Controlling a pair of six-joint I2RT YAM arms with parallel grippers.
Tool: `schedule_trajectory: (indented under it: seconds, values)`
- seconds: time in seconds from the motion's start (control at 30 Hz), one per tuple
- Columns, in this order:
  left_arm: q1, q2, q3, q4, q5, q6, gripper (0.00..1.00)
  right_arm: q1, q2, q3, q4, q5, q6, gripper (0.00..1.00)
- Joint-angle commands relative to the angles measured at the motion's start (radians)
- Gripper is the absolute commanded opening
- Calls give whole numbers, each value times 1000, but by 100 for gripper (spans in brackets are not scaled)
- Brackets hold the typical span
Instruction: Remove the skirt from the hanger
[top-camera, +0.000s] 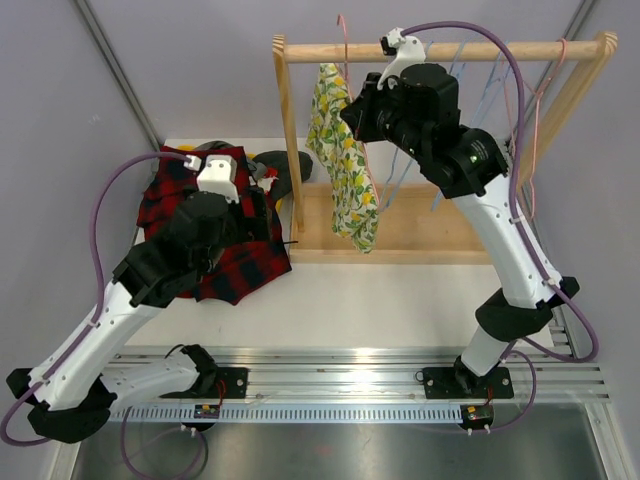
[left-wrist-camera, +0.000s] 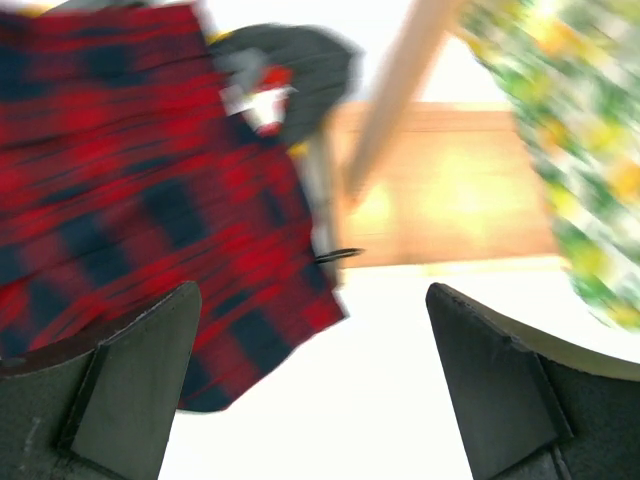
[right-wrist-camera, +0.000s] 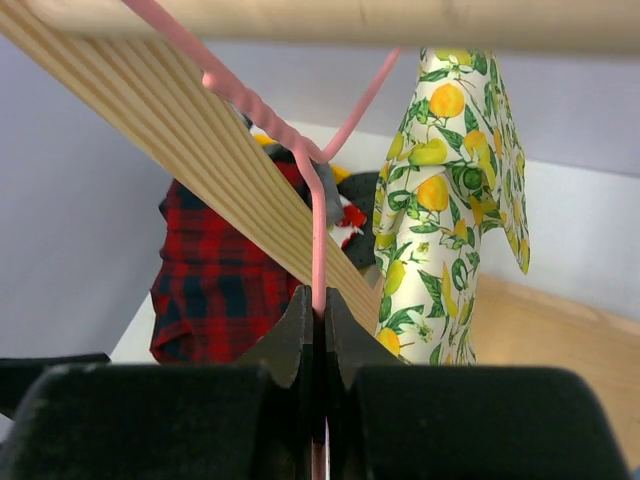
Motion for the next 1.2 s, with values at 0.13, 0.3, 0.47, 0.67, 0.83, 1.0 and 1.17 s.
schedule_trajectory:
  seconds: [0.13,0.3,0.47,0.67,0.83,1.0,1.17]
  values:
    - [-141,-26,-1,318,374,128,99,10,-54,108,43,47,-41,0]
    - [-250,-40,-109,503,491,130,99,10,-106,47,57,51,-16,0]
    - [-305,21,-179,702,517,108,99,10,-175,-33,103,40,24,0]
    - [-352,148,-190,866,471,111,99,8,-215,-50,103,33,42,0]
    - [-358,242,-134,876,476,119,99,8,-247,-60,96,39,42,0]
    - [-364,293,-90,880,393,145,53,10,-281,-93,106,44,45,0]
    - [-364,291,-68,871,358,162,26,10,-302,-120,104,53,45,0]
